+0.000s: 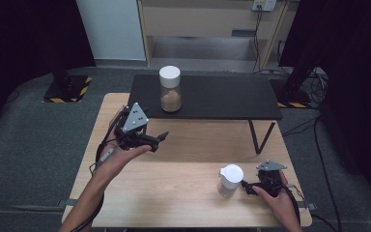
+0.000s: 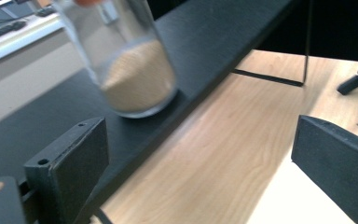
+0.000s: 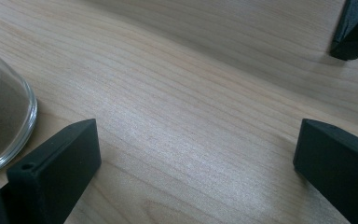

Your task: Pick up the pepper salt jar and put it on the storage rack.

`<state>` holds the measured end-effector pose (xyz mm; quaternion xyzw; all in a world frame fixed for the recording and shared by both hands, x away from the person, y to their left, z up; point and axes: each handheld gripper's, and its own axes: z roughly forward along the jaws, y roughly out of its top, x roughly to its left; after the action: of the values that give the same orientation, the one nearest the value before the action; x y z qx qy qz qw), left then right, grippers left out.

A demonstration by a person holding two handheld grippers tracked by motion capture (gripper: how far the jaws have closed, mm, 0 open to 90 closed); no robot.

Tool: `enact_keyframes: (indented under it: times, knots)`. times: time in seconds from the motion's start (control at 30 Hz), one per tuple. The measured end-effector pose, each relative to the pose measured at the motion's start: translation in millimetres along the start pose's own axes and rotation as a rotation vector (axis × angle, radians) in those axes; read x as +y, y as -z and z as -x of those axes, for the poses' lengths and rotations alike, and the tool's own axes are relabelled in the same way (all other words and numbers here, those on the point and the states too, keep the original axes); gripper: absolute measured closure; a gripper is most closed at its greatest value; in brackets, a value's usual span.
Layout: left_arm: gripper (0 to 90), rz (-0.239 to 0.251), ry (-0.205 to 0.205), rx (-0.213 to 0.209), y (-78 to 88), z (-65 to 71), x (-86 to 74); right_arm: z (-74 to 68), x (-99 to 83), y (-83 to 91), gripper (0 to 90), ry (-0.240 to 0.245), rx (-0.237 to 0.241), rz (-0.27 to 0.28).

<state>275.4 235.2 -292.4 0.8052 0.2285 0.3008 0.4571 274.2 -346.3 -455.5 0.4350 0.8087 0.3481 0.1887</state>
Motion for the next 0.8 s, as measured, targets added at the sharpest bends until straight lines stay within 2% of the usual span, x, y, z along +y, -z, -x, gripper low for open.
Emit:
enact_keyframes:
  times: [0.07, 0.43, 0.53, 0.7, 0.77, 0.8]
  knots:
    - [3.1, -0.018, -0.017, -0.008, -5.7, 6.6, -3.6, -0.2, -0.1, 0.0, 1.3, -0.001, -0.001, 0.000]
    - [3.0, -0.068, -0.012, -0.075, -33.4, 30.9, -27.4, -0.3, -0.1, 0.1, 1.3, -0.001, -0.001, 0.000]
    - [2.9, -0.087, -0.018, -0.078, -38.6, 37.4, -32.8, -0.4, -0.1, 0.1, 1.3, -0.001, -0.001, 0.000]
    - [3.0, -0.112, -0.010, -0.084, -46.8, 49.5, -48.0, -0.5, -0.1, 0.1, 1.3, -0.002, -0.002, 0.000]
    - [3.0, -0.136, -0.022, -0.089, -52.2, 56.1, -55.4, -0.5, -0.1, 0.1, 1.3, -0.002, -0.002, 0.000]
    - [2.9, -0.134, -0.004, -0.108, -54.5, 55.6, -61.0, -0.6, -0.1, 0.1, 1.3, -0.002, -0.002, 0.000]
